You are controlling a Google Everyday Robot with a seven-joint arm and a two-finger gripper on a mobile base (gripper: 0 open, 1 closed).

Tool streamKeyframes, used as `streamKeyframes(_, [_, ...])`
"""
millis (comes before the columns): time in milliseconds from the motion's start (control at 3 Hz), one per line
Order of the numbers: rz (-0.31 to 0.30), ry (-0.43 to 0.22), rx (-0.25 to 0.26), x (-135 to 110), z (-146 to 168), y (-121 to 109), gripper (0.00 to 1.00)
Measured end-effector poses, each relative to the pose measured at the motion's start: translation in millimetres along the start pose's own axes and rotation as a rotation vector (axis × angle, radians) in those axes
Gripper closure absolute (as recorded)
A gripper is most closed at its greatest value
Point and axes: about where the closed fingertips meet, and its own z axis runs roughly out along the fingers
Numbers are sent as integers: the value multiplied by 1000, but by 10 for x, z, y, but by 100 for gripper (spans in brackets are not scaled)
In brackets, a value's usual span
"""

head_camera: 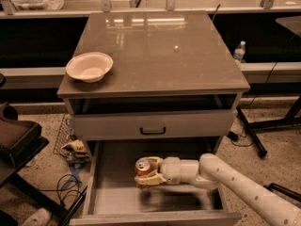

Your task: Place coke can into middle drawer

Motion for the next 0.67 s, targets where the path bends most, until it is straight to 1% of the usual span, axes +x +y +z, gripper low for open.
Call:
streamKeyframes(333, [-90, 68, 0, 156, 216, -42, 100])
streamKeyframes(667, [-128, 74, -28, 241, 518, 1, 100])
